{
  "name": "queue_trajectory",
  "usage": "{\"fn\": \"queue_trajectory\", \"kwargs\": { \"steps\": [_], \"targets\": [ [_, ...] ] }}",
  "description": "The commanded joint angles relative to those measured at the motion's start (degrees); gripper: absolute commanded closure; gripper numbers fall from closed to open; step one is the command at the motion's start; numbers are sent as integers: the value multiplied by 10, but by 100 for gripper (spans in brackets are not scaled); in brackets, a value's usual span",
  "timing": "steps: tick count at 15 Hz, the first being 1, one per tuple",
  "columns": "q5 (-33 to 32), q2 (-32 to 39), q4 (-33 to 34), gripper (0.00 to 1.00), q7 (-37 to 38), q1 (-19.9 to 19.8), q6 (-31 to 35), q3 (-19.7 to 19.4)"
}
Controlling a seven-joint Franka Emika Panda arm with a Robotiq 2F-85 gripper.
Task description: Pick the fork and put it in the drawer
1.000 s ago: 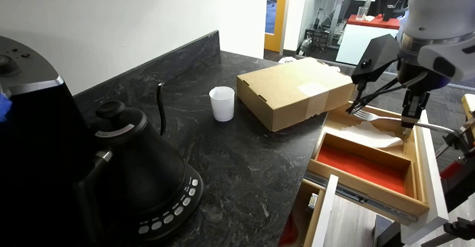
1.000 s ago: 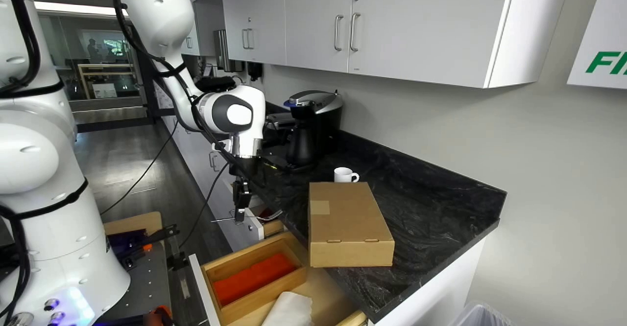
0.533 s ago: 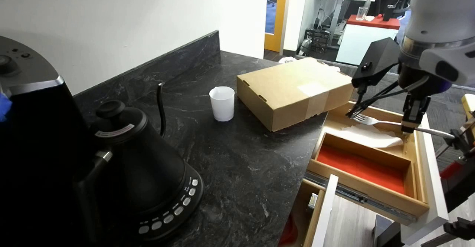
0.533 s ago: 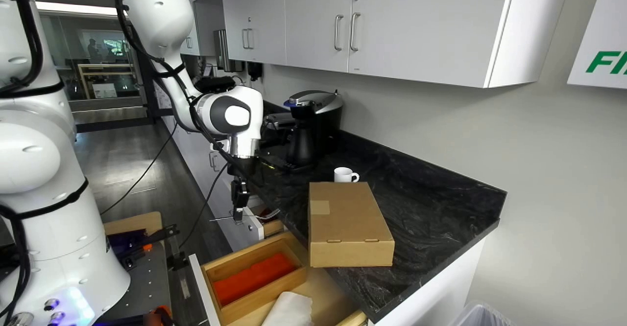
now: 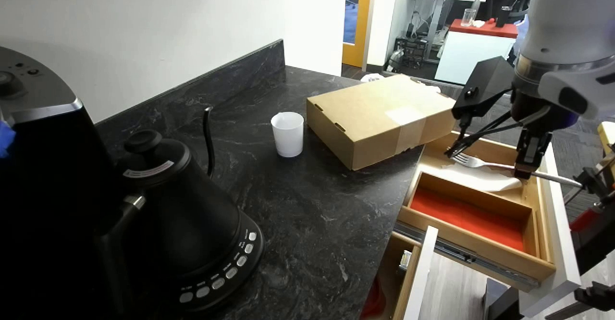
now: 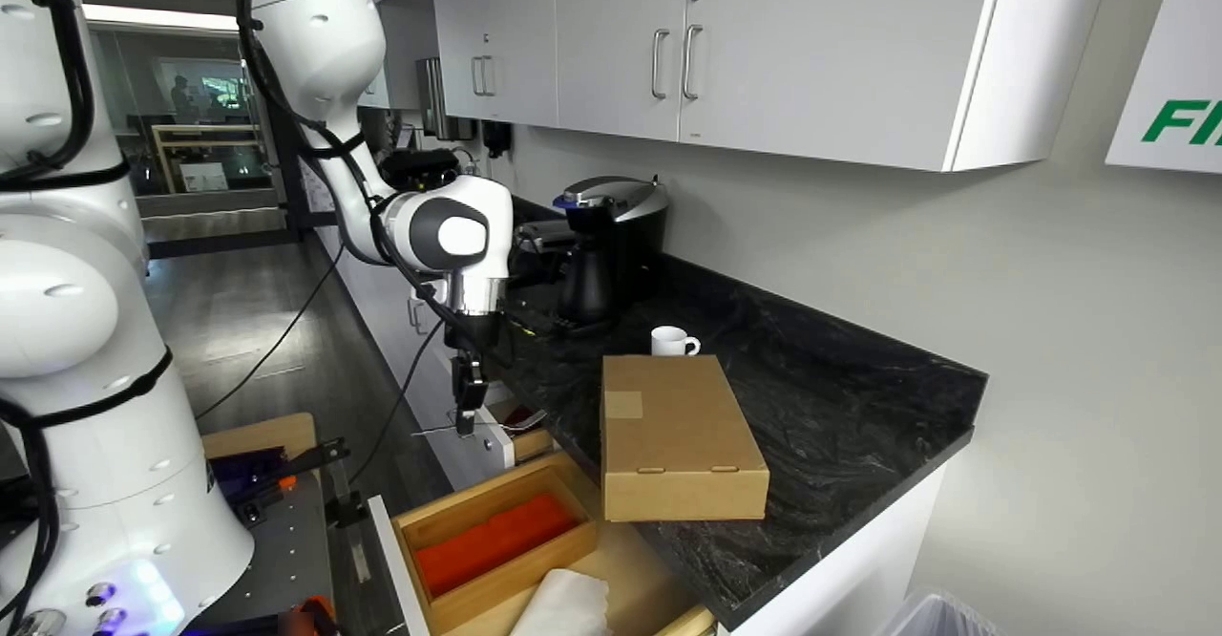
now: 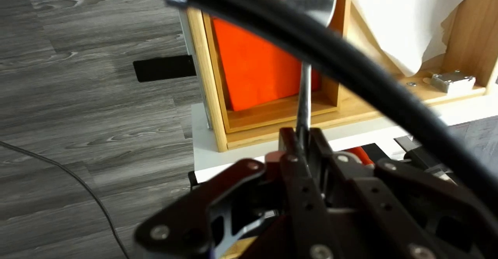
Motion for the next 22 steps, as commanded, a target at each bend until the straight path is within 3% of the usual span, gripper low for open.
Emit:
{"fn": "queue_trajectory", "kwargs": {
  "steps": [1, 6, 15, 19, 20, 22],
  "targets": [
    [-29, -29, -17, 96, 0, -18, 18, -24],
    [-46, -23, -11, 96, 0, -33, 24, -48],
    [-34, -12, -17, 96, 0, -29, 59, -42],
    [-30, 2, -19, 96, 0, -27, 73, -33],
    [-32, 6, -19, 96, 0, -54, 76, -5],
    [-35, 11, -17, 96, 0, -69, 80, 12]
  ]
}}
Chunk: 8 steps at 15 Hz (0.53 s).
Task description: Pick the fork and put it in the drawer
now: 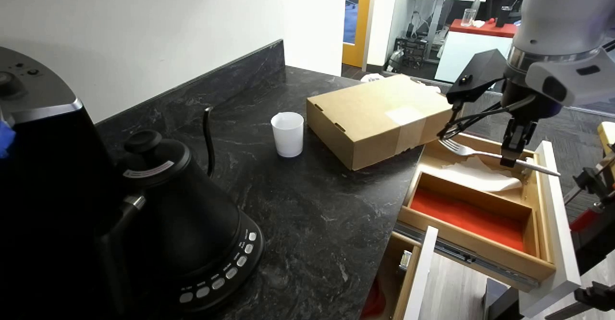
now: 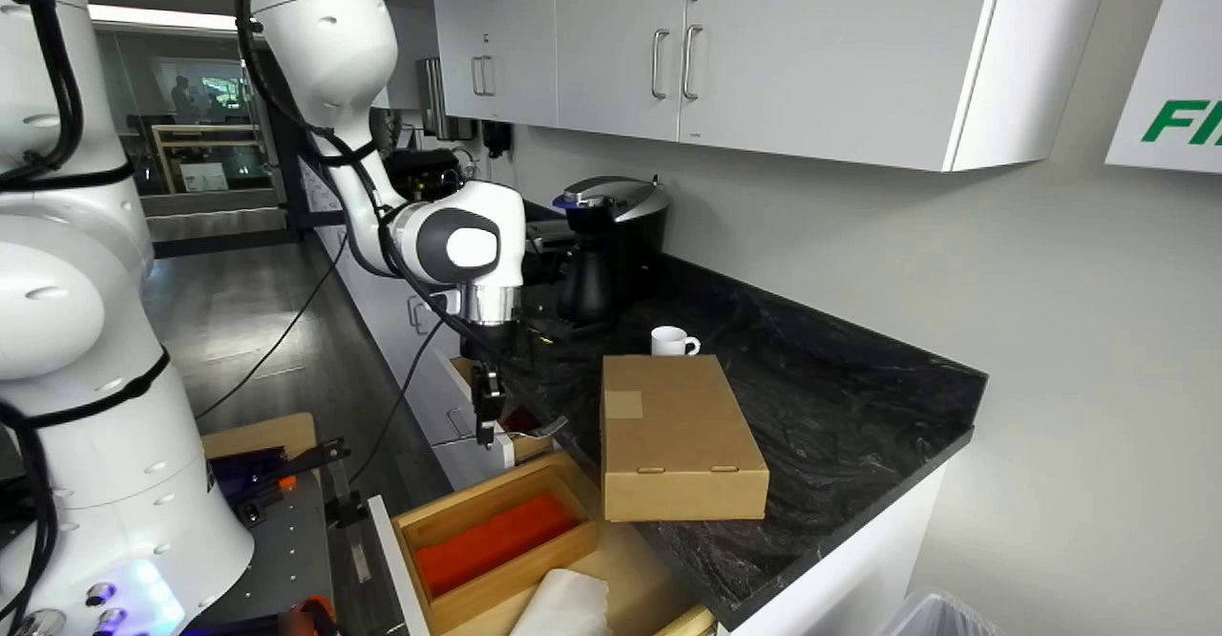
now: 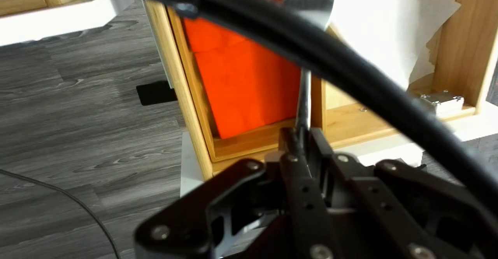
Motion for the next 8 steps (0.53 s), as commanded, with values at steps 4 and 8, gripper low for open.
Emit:
{"fn": "queue_trajectory", "kwargs": {
  "steps": [4, 8],
  "targets": [
    [-7, 13, -8, 96, 0, -76, 33, 72],
    [-8, 20, -3, 58, 0, -121, 28, 108]
  ]
}}
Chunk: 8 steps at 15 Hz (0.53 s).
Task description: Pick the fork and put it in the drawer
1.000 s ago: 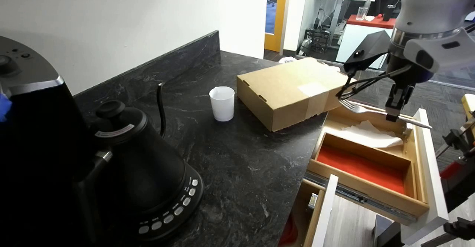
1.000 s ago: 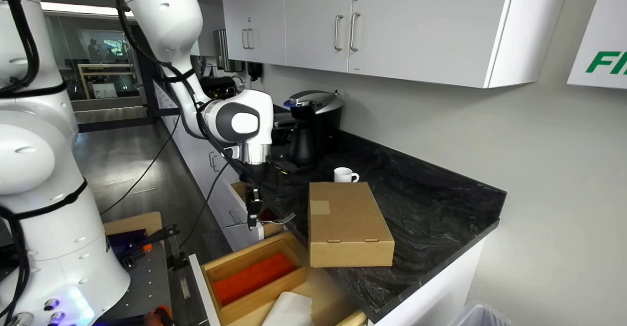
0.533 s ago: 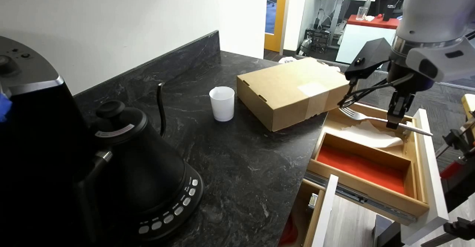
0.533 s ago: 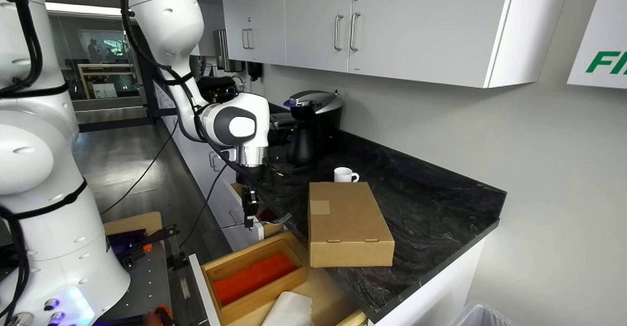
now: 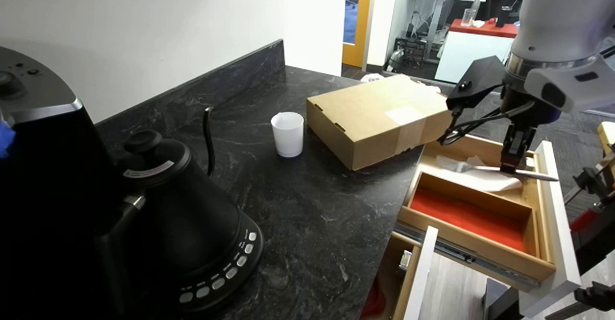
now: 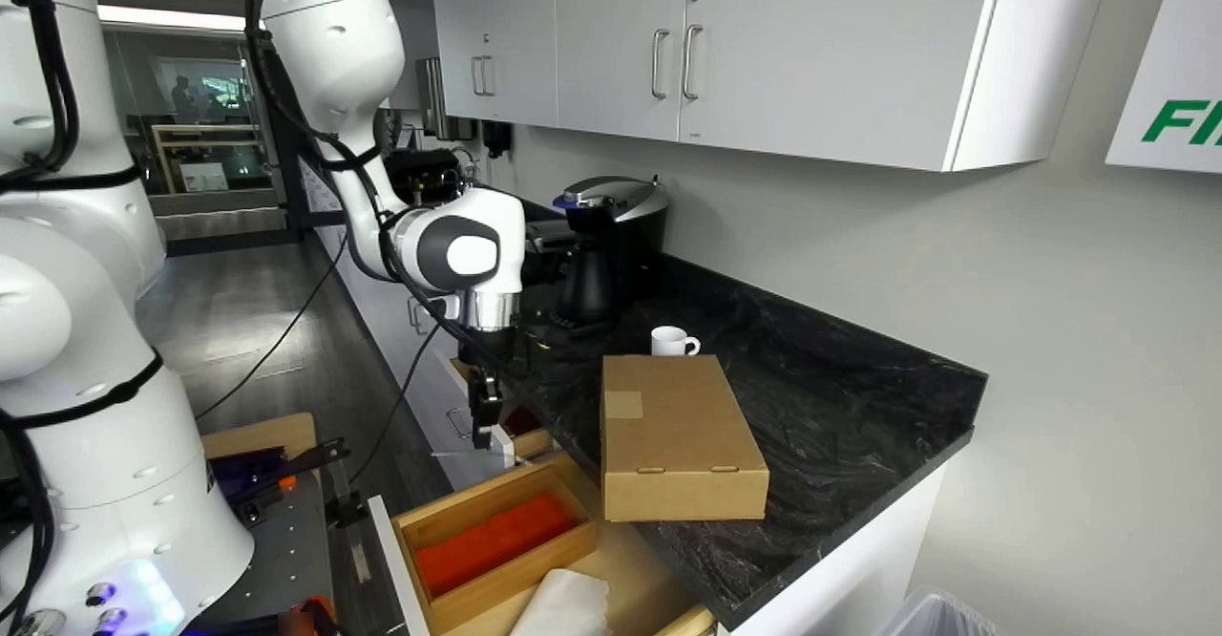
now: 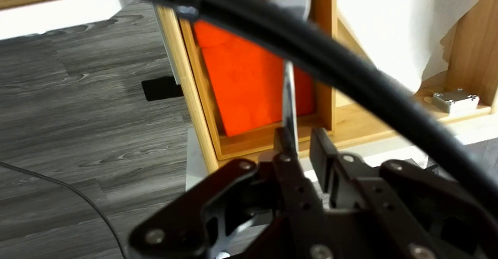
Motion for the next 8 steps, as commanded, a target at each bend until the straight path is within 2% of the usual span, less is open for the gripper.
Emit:
{"fn": "queue_trajectory", "kwargs": {
  "steps": [1, 5, 8],
  "targets": [
    [-8, 6, -2, 51, 0, -53, 19, 39],
    [-10, 16, 3, 27, 0, -99, 15, 75],
    [-6, 13, 9, 6, 0, -121, 0, 85]
  ]
}}
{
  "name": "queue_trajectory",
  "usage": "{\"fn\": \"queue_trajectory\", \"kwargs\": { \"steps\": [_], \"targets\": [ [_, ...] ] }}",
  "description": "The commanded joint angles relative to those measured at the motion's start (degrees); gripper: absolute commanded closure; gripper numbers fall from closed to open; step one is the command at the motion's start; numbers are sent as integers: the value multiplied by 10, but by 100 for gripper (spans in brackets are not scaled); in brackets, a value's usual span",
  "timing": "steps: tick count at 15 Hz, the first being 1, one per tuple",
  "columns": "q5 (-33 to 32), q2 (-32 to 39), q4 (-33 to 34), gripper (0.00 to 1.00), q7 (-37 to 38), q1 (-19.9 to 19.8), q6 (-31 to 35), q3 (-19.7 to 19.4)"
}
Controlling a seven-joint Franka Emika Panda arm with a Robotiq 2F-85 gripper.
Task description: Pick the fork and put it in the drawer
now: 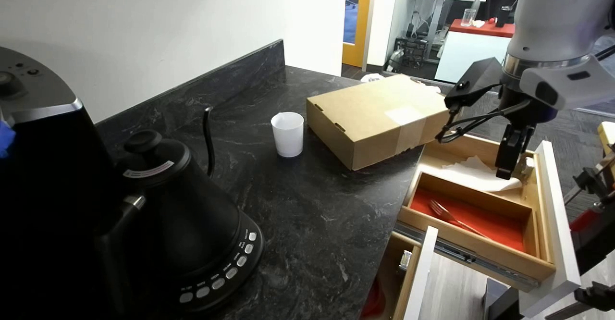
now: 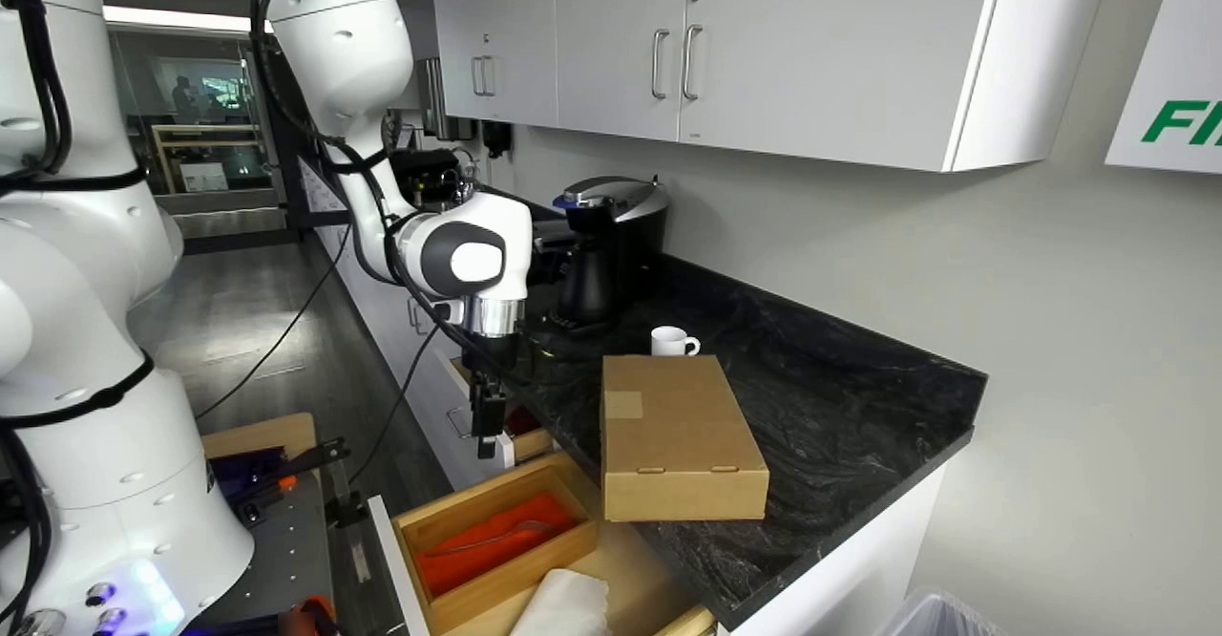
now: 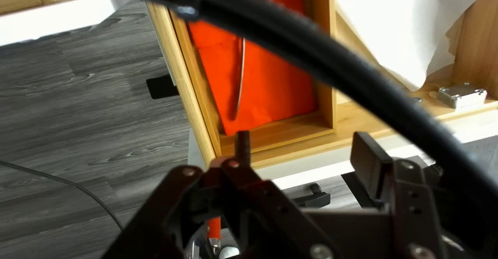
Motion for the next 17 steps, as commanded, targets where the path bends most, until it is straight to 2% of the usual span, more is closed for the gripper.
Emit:
{"fn": "queue_trajectory", "kwargs": {
  "steps": [1, 4, 5, 17],
  "targets": [
    [-3, -5, 6, 2, 0, -37, -4, 15],
    [12, -20, 19, 0, 0, -39, -23, -2],
    [3, -1, 12, 0, 0, -29, -4, -1],
    [4, -3, 22, 0, 0, -33, -10, -6]
  ]
}}
